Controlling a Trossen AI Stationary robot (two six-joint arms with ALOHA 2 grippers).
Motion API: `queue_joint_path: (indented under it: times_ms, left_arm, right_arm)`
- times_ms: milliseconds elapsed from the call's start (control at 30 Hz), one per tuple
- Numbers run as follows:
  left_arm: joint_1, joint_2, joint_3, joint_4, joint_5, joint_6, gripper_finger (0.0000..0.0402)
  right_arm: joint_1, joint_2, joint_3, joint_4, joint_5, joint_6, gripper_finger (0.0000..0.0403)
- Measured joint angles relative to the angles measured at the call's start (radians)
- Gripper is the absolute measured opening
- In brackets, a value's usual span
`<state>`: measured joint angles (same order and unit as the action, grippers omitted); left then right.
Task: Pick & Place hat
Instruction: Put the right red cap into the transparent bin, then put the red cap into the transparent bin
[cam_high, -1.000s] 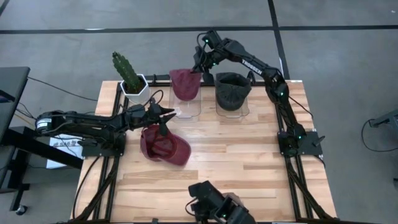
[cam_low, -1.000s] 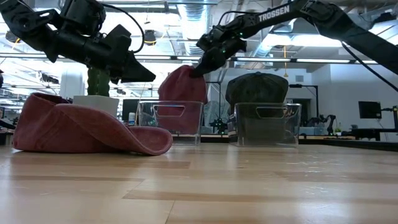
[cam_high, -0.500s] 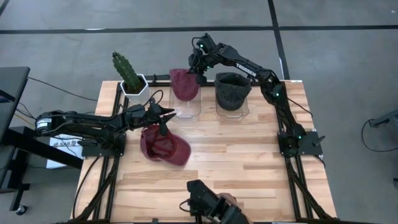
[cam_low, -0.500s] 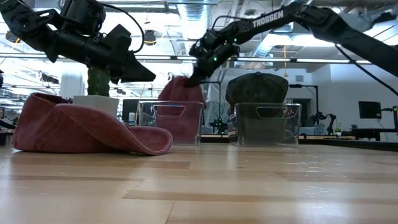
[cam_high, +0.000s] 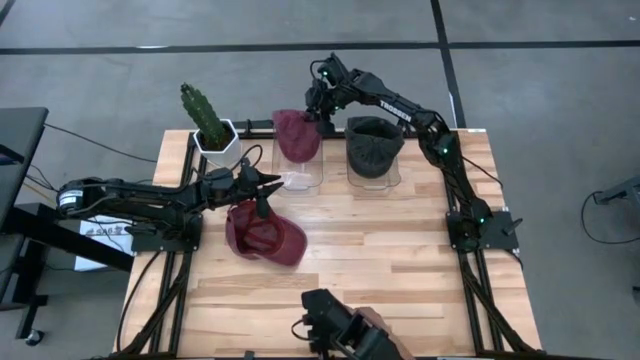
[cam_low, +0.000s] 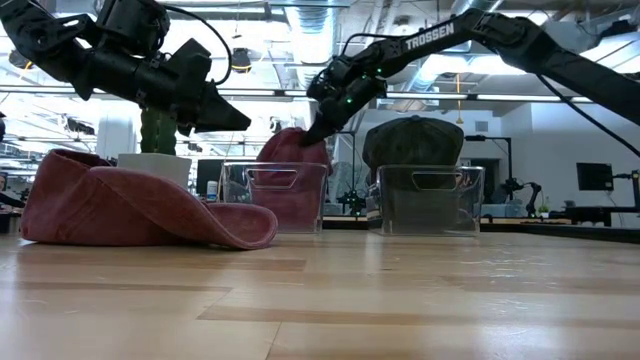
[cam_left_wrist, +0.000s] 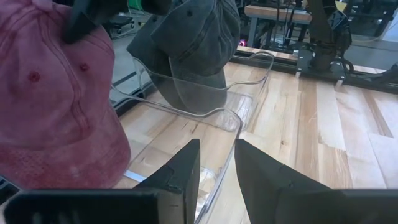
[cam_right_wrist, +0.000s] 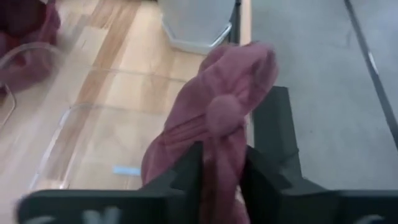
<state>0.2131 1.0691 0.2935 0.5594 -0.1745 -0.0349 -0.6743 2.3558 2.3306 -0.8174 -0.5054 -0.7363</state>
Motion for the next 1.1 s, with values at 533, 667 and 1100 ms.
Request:
queue_joint_path:
  times_ms: [533,667,1100]
  left_arm:
    - [-0.009,0.000,0.000,-0.003,-0.001,0.110,0.0097]
    - [-0.026,-0.001,-0.003,-0.003,0.002,0.100,0.0097]
    - [-0.231,-0.001,-0.070,0.012,-0.005,-0.008,0.0097]
  right_arm:
    - [-0.005,-0.067,0.021,-0.031,0.062,0.020,0.0246]
    - [-0.005,-0.101,0.021,-0.102,0.007,0.030,0.0240]
    - [0.180,-0.113,0.021,-0.414,-0.250,-0.019,0.0204]
